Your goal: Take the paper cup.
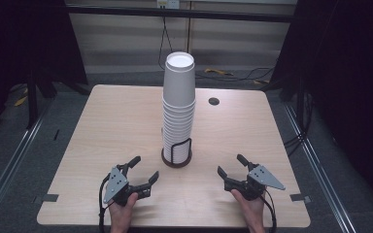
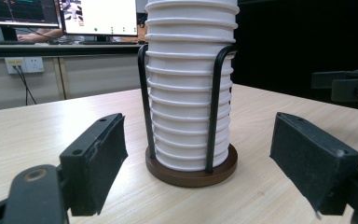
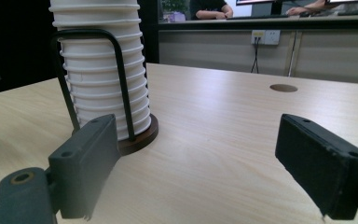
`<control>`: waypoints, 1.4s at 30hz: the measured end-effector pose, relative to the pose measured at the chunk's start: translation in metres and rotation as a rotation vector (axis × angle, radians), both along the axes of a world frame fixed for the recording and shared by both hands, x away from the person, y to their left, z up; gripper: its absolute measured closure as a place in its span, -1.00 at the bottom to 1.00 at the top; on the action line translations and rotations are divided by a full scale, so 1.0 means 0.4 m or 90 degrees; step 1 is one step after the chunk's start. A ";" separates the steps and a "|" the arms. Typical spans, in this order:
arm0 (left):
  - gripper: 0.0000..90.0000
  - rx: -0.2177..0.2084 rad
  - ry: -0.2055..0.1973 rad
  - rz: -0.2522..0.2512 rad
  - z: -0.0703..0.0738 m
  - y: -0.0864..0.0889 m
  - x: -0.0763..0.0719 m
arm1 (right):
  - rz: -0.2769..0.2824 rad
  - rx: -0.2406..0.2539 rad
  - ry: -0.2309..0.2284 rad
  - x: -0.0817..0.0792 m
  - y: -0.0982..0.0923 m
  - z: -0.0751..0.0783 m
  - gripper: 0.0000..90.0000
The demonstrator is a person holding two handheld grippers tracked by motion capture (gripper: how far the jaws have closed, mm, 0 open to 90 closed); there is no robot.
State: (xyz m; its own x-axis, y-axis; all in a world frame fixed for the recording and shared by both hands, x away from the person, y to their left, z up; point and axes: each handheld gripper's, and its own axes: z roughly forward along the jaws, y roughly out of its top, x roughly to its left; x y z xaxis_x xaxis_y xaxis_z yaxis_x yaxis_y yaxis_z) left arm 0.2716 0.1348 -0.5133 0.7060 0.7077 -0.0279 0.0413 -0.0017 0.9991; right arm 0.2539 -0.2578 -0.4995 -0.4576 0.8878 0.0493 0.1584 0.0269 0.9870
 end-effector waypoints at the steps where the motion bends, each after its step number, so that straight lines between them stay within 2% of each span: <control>1: -0.60 -0.003 -0.001 -0.002 0.000 0.000 0.000 | 0.001 0.001 0.005 0.001 -0.001 0.001 -0.70; 7: -0.60 -0.001 -0.003 -0.005 0.000 0.001 0.000 | 0.022 0.004 0.019 0.002 0.004 0.017 -0.70; 8: -0.60 -0.016 0.009 -0.007 -0.002 -0.003 -0.003 | 0.025 0.003 0.019 0.002 0.006 0.023 -0.70; 10: -0.60 -0.012 0.005 -0.004 -0.001 -0.001 -0.002 | 0.044 0.003 0.021 0.006 0.010 0.038 -0.68; 15: -0.60 -0.014 0.007 -0.003 -0.001 -0.001 -0.003 | 0.060 0.003 0.033 0.014 0.018 0.052 -0.68; 19: -0.60 -0.014 0.008 -0.006 -0.001 -0.002 -0.003 | 0.061 0.005 0.023 0.014 0.024 0.063 -0.68; 31: -0.60 -0.014 0.006 -0.004 -0.001 -0.001 -0.002 | 0.118 0.030 0.065 0.039 0.036 0.112 -0.68; 42: -0.60 -0.013 0.006 -0.005 -0.001 0.000 -0.002 | 0.167 0.037 0.067 0.061 0.049 0.163 -0.65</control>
